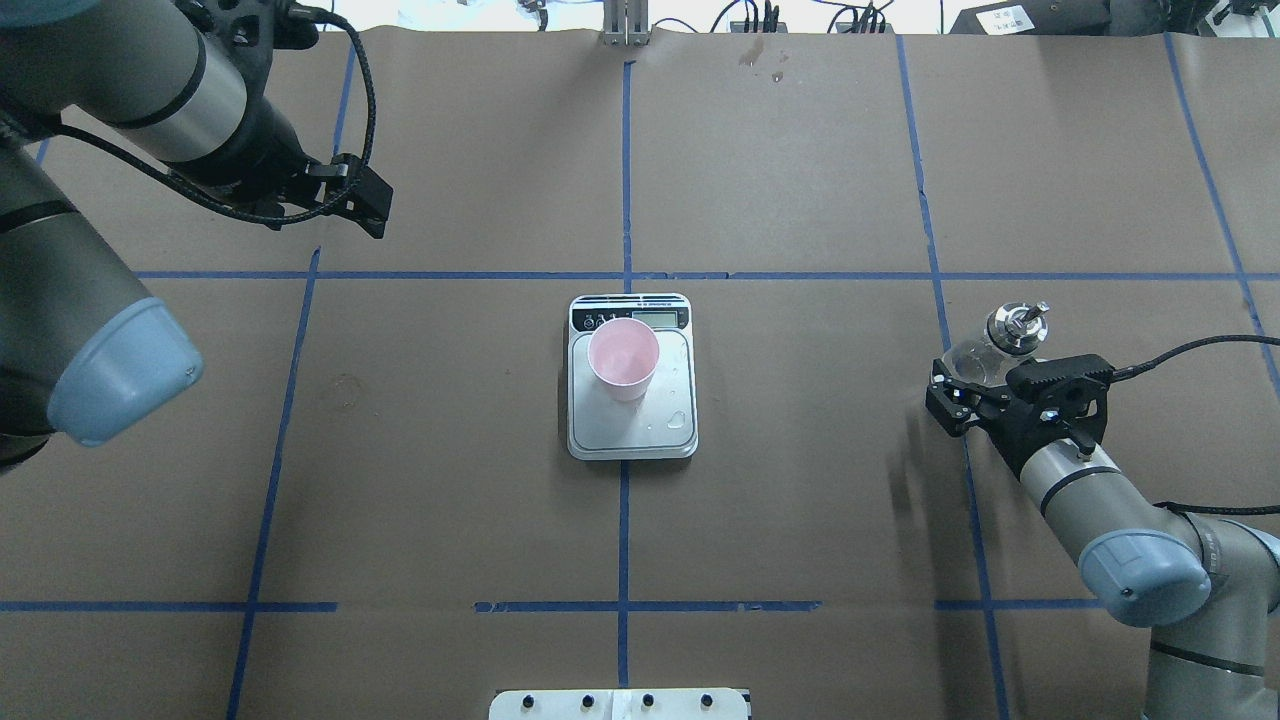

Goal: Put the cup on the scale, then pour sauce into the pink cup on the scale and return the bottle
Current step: 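Lift the glass bottle with the right gripper and carry it toward the scale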

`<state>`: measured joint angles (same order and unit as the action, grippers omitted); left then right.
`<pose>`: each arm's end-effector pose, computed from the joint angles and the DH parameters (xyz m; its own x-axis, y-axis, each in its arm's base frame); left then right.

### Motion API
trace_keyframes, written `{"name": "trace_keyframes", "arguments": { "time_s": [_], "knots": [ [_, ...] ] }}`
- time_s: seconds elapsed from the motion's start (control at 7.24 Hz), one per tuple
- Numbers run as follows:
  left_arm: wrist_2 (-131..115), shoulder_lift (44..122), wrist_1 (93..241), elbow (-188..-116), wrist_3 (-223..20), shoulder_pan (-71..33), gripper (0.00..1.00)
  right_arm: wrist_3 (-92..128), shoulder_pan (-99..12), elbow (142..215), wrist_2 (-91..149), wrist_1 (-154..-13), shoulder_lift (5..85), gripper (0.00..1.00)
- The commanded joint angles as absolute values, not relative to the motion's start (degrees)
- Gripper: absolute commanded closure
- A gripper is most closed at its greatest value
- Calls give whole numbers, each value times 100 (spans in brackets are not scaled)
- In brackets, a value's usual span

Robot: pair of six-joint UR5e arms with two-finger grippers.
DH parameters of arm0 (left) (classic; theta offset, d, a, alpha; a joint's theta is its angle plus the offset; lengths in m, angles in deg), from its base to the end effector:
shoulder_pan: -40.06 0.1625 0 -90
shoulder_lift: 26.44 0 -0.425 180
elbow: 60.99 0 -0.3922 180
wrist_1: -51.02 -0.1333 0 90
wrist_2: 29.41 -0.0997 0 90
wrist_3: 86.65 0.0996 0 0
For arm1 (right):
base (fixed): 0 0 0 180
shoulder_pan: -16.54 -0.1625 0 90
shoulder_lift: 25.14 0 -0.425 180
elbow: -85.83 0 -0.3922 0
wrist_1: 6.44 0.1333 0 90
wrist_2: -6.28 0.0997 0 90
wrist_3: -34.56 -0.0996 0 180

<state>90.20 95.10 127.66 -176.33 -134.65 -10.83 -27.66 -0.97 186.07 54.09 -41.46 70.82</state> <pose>0.2934 -0.4942 0.1904 0.6477 0.1255 -0.7515 0.0358 0.9802 0.1945 -0.3798 -0.3297 0.5080 0.7917 -0.1123 0.6004 -0.4571 0.5432 0.7043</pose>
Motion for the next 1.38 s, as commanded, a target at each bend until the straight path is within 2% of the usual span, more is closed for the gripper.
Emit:
{"name": "trace_keyframes", "arguments": {
  "time_s": [0.0,0.14,0.28,0.55,0.97,1.24],
  "knots": [
    [9021,9511,12766,-17639,-13472,-1083,0,-2767,-174,18489,5409,-4143,6987,0],
    [9021,9511,12766,-17639,-13472,-1083,0,-2767,-192,18402,5409,-4143,6891,0],
    [9021,9511,12766,-17639,-13481,-1083,0,-2767,-218,18375,5418,-4143,6872,7],
    [9030,9529,12766,-17639,-13525,-1083,0,-2436,-349,18270,5488,-3600,6863,100],
    [9030,9529,12766,-17656,-13543,-1092,0,-1967,-955,18680,6409,-3369,6820,100],
    [9030,9520,12757,-17674,-13534,-1092,0,-1871,-1140,19085,6341,-4129,6584,100]
  ]
}}
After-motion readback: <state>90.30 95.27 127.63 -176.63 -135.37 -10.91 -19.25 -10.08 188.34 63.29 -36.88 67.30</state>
